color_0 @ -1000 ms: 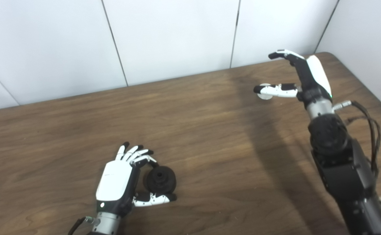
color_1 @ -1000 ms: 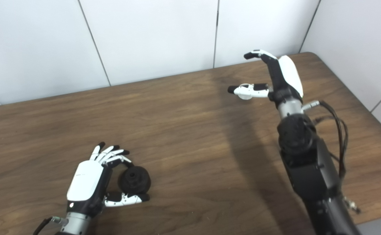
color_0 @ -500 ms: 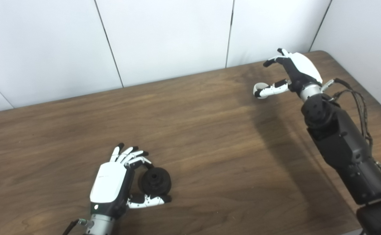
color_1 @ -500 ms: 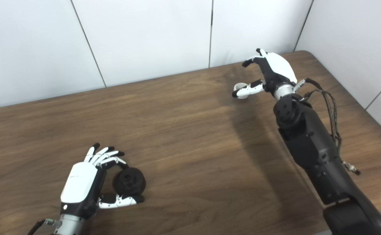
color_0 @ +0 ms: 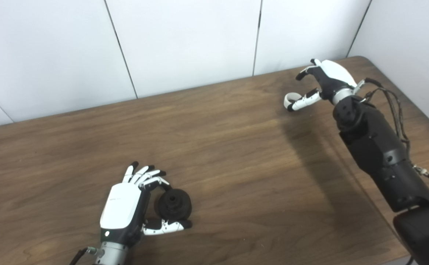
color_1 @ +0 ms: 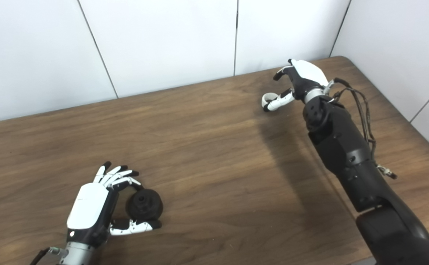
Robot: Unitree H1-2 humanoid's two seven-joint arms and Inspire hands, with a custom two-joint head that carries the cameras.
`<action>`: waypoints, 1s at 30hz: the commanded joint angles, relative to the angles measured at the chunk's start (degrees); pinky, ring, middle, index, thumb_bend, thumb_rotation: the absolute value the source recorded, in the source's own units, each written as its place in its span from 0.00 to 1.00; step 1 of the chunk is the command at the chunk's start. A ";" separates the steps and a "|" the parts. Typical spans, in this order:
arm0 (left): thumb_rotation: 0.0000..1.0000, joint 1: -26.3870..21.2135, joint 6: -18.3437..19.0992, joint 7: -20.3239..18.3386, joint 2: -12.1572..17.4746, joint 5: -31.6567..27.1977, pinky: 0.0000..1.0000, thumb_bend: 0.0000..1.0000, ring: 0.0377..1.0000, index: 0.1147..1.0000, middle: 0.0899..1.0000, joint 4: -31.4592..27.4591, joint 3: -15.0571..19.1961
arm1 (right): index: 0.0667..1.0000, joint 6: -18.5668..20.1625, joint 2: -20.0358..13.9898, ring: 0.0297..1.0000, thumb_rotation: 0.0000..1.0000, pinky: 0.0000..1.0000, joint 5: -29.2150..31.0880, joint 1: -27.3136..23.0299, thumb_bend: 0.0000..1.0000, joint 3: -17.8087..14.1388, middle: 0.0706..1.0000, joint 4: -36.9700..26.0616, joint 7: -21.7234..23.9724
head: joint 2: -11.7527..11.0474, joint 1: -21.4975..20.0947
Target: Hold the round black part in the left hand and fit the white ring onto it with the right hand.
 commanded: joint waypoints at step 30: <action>0.05 0.34 -0.61 -0.53 1.03 0.19 1.00 0.52 0.87 0.42 0.76 1.24 0.34 | 0.63 0.12 -0.54 1.00 0.27 1.00 -1.37 -5.72 0.84 -0.11 0.96 4.64 0.27 | -0.33 -0.14</action>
